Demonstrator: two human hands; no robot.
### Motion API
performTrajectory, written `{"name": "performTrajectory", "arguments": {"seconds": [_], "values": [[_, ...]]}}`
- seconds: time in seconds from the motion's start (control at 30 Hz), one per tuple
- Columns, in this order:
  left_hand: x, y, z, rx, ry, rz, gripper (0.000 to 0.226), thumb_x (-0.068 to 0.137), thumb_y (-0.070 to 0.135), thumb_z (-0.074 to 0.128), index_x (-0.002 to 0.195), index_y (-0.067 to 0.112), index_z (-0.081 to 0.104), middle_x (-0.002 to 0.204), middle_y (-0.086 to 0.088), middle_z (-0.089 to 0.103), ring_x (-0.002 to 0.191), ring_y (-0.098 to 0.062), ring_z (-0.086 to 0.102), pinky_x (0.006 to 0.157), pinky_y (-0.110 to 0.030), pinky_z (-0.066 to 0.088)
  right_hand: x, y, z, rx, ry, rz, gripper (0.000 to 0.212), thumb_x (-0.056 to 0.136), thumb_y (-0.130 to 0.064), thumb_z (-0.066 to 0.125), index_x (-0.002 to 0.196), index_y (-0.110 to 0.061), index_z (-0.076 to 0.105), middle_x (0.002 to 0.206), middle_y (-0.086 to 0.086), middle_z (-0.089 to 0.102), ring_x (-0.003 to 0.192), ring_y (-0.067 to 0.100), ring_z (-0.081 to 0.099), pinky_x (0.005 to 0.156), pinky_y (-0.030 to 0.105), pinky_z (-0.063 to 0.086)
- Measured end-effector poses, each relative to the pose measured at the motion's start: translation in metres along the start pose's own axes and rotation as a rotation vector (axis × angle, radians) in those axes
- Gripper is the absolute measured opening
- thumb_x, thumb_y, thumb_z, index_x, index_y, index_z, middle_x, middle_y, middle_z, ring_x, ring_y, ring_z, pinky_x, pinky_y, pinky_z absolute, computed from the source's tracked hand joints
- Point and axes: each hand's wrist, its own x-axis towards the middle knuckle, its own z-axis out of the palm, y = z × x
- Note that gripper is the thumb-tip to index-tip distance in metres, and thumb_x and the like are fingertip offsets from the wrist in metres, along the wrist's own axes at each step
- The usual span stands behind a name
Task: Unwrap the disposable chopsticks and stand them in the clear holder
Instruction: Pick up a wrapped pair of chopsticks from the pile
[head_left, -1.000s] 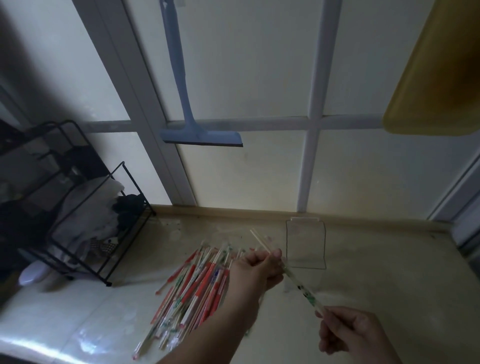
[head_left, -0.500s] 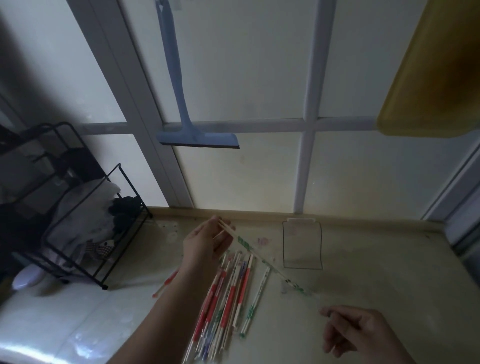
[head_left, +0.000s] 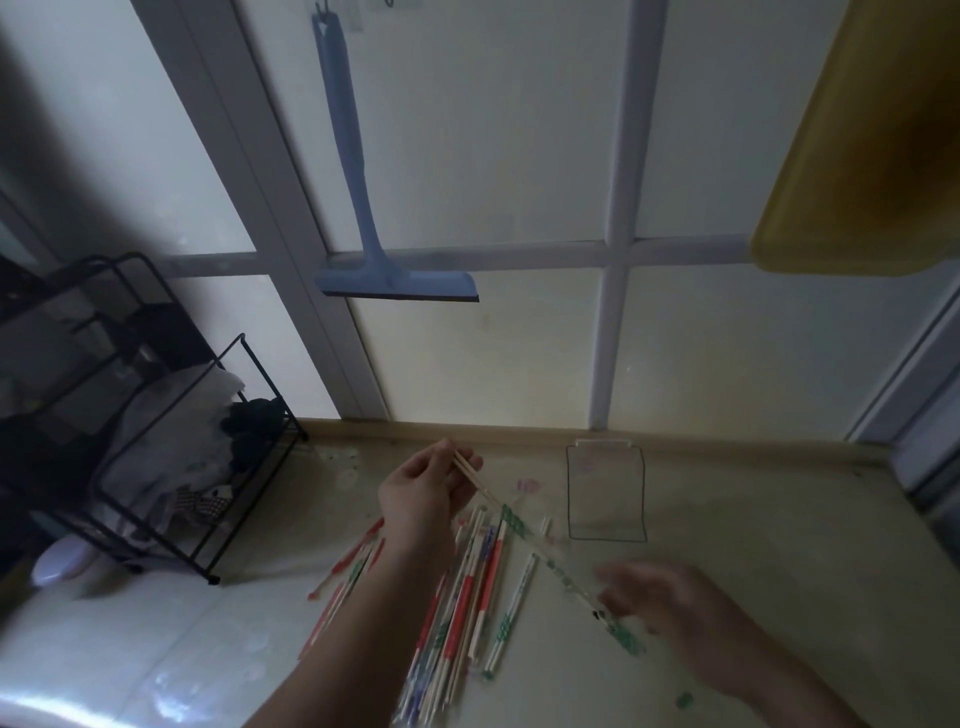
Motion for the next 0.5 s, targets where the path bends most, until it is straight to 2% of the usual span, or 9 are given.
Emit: {"name": "performTrajectory", "arguments": {"seconds": [0.03, 0.07, 0.1, 0.17, 0.23, 0.3, 0.4, 0.5], "values": [[-0.002, -0.001, 0.003, -0.003, -0.001, -0.001, 0.013, 0.096, 0.011, 0.059, 0.096, -0.001, 0.066, 0.088, -0.017, 0.073, 0.075, -0.019, 0.074, 0.058, -0.027, 0.059, 0.003, -0.008, 0.009, -0.051, -0.049, -0.026, 0.054, 0.070, -0.069, 0.065, 0.094, -0.020, 0.070, 0.081, -0.007, 0.075, 0.078, 0.000, 0.067, 0.075, 0.019, 0.049], [-0.003, -0.002, 0.004, -0.009, 0.003, 0.004, 0.014, 0.096, 0.012, 0.059, 0.098, 0.000, 0.066, 0.091, -0.017, 0.073, 0.078, -0.020, 0.075, 0.059, -0.027, 0.058, 0.006, -0.010, 0.016, -0.082, -0.081, -0.051, 0.030, 0.083, -0.049, 0.068, 0.089, -0.020, 0.069, 0.076, -0.003, 0.075, 0.071, 0.003, 0.067, 0.071, 0.019, 0.049], [-0.005, -0.003, 0.005, -0.012, 0.000, 0.013, 0.017, 0.096, 0.014, 0.058, 0.100, 0.000, 0.066, 0.094, -0.017, 0.074, 0.082, -0.021, 0.075, 0.062, -0.027, 0.058, 0.009, -0.009, 0.021, -0.086, -0.094, -0.072, 0.015, 0.091, -0.031, 0.065, 0.085, -0.017, 0.069, 0.071, 0.000, 0.074, 0.065, 0.005, 0.066, 0.064, 0.019, 0.048], [-0.012, -0.009, 0.003, 0.018, -0.048, 0.010, 0.024, 0.097, 0.021, 0.057, 0.103, 0.000, 0.066, 0.098, -0.016, 0.074, 0.090, -0.024, 0.074, 0.074, -0.033, 0.059, 0.012, 0.001, 0.022, -0.055, -0.076, -0.054, 0.017, 0.095, -0.014, 0.059, 0.084, -0.005, 0.067, 0.064, 0.004, 0.071, 0.059, 0.010, 0.065, 0.055, 0.017, 0.044], [-0.023, -0.025, -0.001, 0.060, -0.138, -0.060, 0.027, 0.098, 0.023, 0.053, 0.106, 0.000, 0.064, 0.099, -0.017, 0.074, 0.092, -0.028, 0.073, 0.081, -0.039, 0.059, 0.011, 0.011, 0.019, -0.048, -0.062, -0.030, 0.017, 0.095, -0.013, 0.058, 0.086, -0.002, 0.066, 0.063, 0.004, 0.070, 0.060, 0.016, 0.067, 0.053, 0.019, 0.044], [-0.030, -0.042, -0.003, 0.102, -0.174, -0.123, 0.025, 0.100, 0.019, 0.050, 0.106, -0.002, 0.064, 0.099, -0.021, 0.073, 0.089, -0.031, 0.073, 0.078, -0.039, 0.060, 0.008, 0.022, 0.014, -0.047, -0.081, -0.004, 0.014, 0.095, -0.013, 0.058, 0.089, -0.004, 0.067, 0.065, 0.006, 0.071, 0.062, 0.019, 0.070, 0.053, 0.025, 0.045], [-0.019, -0.054, -0.004, 0.051, -0.119, -0.169, 0.025, 0.101, 0.018, 0.050, 0.105, -0.003, 0.063, 0.095, -0.021, 0.074, 0.088, -0.032, 0.073, 0.075, -0.039, 0.058, -0.001, 0.046, 0.003, -0.062, -0.120, 0.040, 0.009, 0.094, -0.012, 0.059, 0.093, -0.007, 0.067, 0.065, 0.006, 0.071, 0.062, 0.019, 0.069, 0.054, 0.026, 0.046], [-0.008, -0.059, 0.002, -0.035, -0.076, -0.182, 0.020, 0.101, 0.017, 0.051, 0.100, 0.000, 0.060, 0.090, -0.021, 0.072, 0.078, -0.027, 0.073, 0.071, -0.036, 0.060, -0.010, 0.063, -0.010, -0.046, -0.117, 0.073, 0.008, 0.093, -0.009, 0.060, 0.087, -0.010, 0.066, 0.061, 0.004, 0.071, 0.053, 0.011, 0.060, 0.052, 0.024, 0.042]]}}
